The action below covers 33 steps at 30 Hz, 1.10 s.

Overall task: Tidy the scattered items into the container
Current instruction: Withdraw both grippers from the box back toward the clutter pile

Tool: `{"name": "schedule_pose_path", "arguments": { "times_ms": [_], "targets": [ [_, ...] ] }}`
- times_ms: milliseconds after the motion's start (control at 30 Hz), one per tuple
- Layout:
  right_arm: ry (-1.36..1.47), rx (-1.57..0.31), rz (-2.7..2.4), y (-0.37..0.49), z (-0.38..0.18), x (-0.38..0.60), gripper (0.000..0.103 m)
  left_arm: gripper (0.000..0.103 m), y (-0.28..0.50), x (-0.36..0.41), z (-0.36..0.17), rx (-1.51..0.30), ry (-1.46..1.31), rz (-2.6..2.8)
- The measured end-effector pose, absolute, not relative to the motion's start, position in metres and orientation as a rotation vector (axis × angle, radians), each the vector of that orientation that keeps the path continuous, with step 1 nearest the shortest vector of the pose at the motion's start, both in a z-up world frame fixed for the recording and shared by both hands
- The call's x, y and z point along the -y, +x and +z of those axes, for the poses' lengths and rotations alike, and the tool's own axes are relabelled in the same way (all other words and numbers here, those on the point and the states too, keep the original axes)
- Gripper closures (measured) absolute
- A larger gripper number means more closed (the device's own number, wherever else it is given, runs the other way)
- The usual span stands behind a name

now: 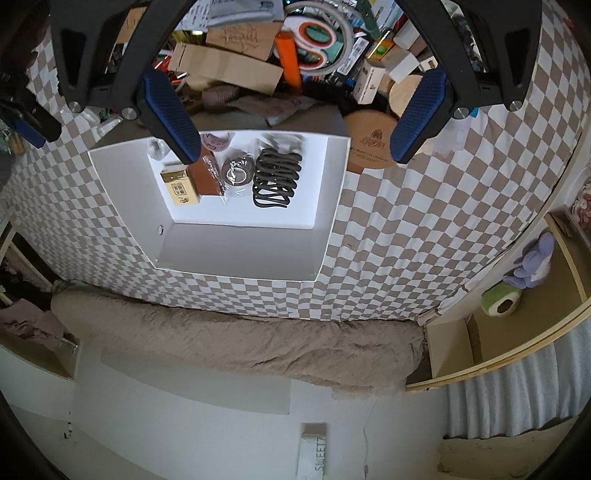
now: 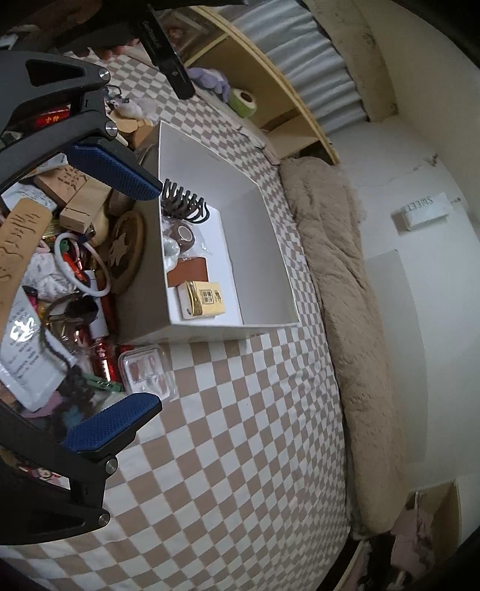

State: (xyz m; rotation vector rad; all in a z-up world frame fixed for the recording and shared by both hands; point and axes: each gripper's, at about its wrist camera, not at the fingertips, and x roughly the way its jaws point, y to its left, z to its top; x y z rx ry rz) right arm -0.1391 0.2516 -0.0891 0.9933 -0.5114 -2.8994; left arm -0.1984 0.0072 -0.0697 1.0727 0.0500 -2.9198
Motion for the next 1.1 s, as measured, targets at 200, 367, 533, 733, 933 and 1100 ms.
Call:
{"name": "schedule_pose_path", "arguments": {
  "times_ms": [200, 367, 533, 733, 933, 1100],
  "targets": [
    [0.948, 0.573, -2.947, -0.124, -0.092, -0.262, 0.000, 0.000, -0.181, 0.003, -0.072, -0.037, 1.057, -2.939],
    [0.940, 0.586, -2.977, -0.120, -0.095, -0.267, 0.000, 0.000, -0.171, 0.015, -0.071, 0.015, 0.971, -2.949],
    [0.864, 0.627, -2.979, -0.114, -0.097, -0.270, 0.000, 0.000, -0.170, 0.031, -0.071, -0.109, 0.969, -3.013],
    [0.823, 0.653, -2.990, -0.113, -0.099, -0.272, 0.000, 0.000, -0.166, 0.037, -0.071, -0.083, 0.895, -3.045],
    [0.877, 0.579, -3.010, -0.119, -0.105, -0.266, 0.000, 0.000, -0.163, 0.052, -0.081, -0.111, 0.872, -3.051],
    [0.916, 0.536, -3.007, -0.124, -0.109, -0.260, 0.000, 0.000, -0.161, 0.063, -0.088, -0.077, 0.855, -3.035]
  ]
}}
